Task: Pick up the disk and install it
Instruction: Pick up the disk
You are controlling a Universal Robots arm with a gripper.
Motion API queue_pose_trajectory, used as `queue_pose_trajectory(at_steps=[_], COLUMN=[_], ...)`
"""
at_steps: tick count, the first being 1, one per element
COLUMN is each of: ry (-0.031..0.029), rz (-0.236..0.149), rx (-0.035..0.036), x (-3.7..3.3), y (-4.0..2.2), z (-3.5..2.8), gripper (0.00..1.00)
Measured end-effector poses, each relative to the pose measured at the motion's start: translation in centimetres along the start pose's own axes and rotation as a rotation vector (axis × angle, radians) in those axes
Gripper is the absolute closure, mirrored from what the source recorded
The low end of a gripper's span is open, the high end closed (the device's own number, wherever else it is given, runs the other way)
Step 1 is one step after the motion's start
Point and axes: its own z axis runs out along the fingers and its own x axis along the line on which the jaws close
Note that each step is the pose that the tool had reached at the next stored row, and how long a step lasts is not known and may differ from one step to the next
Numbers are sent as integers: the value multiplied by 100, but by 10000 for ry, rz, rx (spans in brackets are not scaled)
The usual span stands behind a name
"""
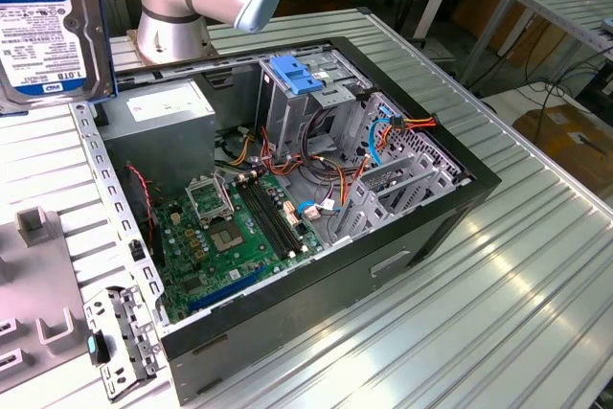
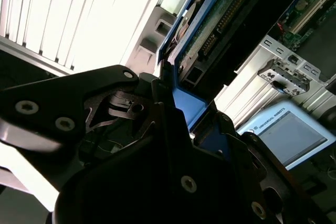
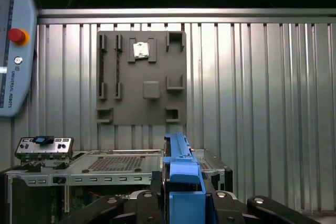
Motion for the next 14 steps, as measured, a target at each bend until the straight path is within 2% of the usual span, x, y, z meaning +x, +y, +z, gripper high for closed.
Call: queue_pose_trajectory(at_steps=[12,13,14], ry=[1,1,2], rz=[0,1,1], rx=[-56,-67,-73], x=[5,7,8], y=[-244,-291,-312], z=[-11,-12,-14], gripper=[63,63,63])
